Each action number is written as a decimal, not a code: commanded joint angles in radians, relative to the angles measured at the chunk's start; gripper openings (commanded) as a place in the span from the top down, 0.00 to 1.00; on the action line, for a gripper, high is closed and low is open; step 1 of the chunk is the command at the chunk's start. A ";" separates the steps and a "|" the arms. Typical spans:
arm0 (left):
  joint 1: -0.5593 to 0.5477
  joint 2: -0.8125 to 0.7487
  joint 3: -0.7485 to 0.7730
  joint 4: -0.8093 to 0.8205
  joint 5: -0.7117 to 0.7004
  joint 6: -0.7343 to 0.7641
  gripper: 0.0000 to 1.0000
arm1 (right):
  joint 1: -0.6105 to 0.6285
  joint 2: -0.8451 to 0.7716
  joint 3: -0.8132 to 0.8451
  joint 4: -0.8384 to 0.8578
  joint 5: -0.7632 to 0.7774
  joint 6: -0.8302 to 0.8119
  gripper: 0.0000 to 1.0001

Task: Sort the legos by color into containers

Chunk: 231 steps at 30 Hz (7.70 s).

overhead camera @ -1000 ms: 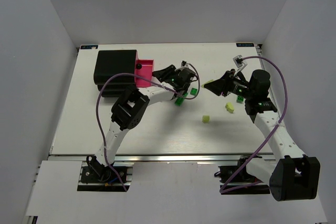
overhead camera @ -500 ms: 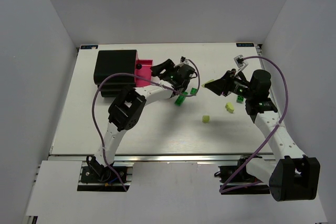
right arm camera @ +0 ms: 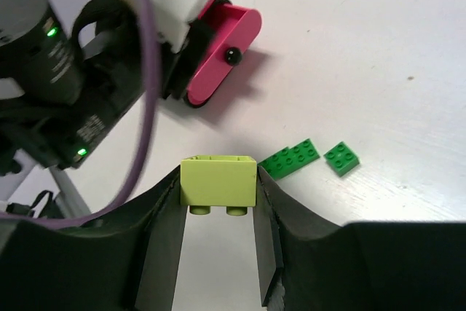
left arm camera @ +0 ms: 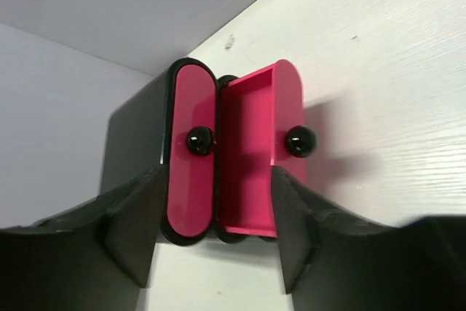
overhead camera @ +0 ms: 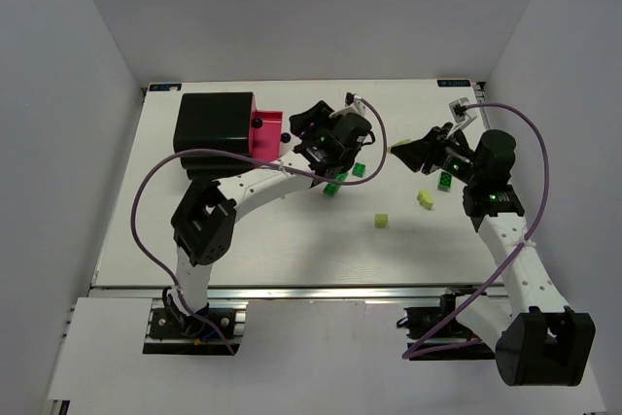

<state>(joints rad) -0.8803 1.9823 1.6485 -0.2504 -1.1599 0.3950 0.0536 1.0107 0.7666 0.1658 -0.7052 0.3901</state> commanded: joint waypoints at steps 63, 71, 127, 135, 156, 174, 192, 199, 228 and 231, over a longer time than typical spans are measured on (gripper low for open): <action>-0.008 -1.075 -0.862 0.052 1.216 -0.993 0.90 | 0.381 0.688 0.851 -0.555 0.401 -0.313 1.00; -0.045 -0.524 -0.640 0.074 1.257 -1.088 0.37 | -0.035 0.338 0.381 -0.526 0.093 -0.358 0.17; 0.072 -0.056 0.095 -0.616 0.281 -0.983 1.00 | -0.339 0.181 0.195 -0.494 -0.260 -0.379 0.57; 0.187 0.056 0.252 -0.642 0.235 -0.935 0.99 | -0.313 0.197 0.195 -0.500 -0.244 -0.385 0.58; 0.311 0.170 0.465 -0.601 0.322 -0.812 0.24 | -0.291 0.224 0.200 -0.520 -0.261 -0.436 0.43; 0.296 -0.743 -0.576 -0.072 1.368 -0.660 0.30 | -0.129 0.305 0.183 -0.703 0.417 -0.899 0.21; 0.296 -1.326 -0.915 -0.144 1.108 -0.571 0.20 | 0.006 0.618 0.244 -0.664 0.587 -0.887 0.49; 0.296 -1.373 -0.931 -0.138 1.071 -0.578 0.20 | 0.034 0.576 0.305 -0.692 0.486 -0.928 1.00; 0.296 -1.570 -0.966 -0.142 0.789 -0.620 0.19 | 0.666 1.247 1.429 -0.465 0.483 -0.409 1.00; 0.296 -1.574 -0.964 -0.142 0.789 -0.619 0.19 | 0.669 1.267 1.424 -0.450 0.501 -0.364 1.00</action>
<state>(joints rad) -0.5816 0.4179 0.6933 -0.3889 -0.3538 -0.2192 0.7246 2.2776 2.1509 -0.3832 -0.2592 -0.0639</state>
